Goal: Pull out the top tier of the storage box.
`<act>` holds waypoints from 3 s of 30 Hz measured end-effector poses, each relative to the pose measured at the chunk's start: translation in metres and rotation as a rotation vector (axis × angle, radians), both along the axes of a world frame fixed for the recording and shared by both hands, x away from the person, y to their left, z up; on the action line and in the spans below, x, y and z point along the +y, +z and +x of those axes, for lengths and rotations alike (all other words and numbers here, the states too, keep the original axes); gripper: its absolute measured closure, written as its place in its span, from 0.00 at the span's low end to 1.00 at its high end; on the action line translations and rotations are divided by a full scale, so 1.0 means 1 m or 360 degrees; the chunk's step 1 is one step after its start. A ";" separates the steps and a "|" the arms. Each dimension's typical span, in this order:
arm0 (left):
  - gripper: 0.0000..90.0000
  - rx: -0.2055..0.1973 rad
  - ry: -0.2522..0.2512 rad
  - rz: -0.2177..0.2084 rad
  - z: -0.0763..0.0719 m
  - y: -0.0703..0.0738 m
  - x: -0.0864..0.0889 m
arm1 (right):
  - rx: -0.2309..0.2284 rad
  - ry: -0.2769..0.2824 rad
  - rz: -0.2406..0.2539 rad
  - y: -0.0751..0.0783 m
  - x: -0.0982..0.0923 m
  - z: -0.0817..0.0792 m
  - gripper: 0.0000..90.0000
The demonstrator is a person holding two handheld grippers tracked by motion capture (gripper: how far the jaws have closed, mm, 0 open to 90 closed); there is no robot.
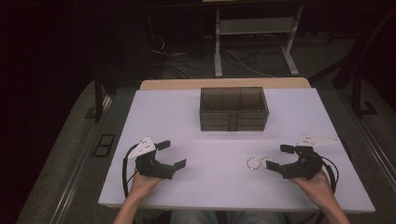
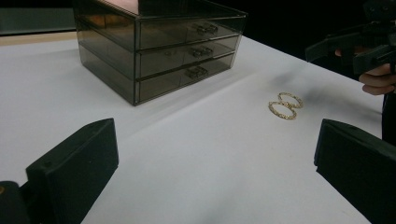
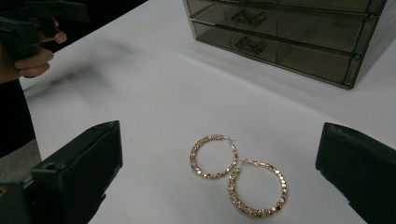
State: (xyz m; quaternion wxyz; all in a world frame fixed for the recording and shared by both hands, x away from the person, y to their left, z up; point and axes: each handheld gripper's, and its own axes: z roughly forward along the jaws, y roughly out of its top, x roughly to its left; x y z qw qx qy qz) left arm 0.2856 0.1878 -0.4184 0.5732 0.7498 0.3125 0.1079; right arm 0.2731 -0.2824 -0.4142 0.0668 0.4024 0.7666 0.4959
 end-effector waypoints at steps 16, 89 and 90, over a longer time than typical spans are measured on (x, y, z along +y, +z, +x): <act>0.00 0.0009 0.0016 -0.0021 0.000 -0.004 -0.001 | 0.0045 0.0038 -0.0031 0.013 0.006 0.006 0.00; 0.00 0.0026 0.0057 -0.0055 -0.003 -0.005 0.003 | 0.0391 0.0033 0.0277 0.016 0.070 0.078 0.00; 0.00 0.0026 0.0057 -0.0056 -0.003 -0.005 0.003 | 0.0399 0.0026 0.0297 0.014 0.070 0.080 0.00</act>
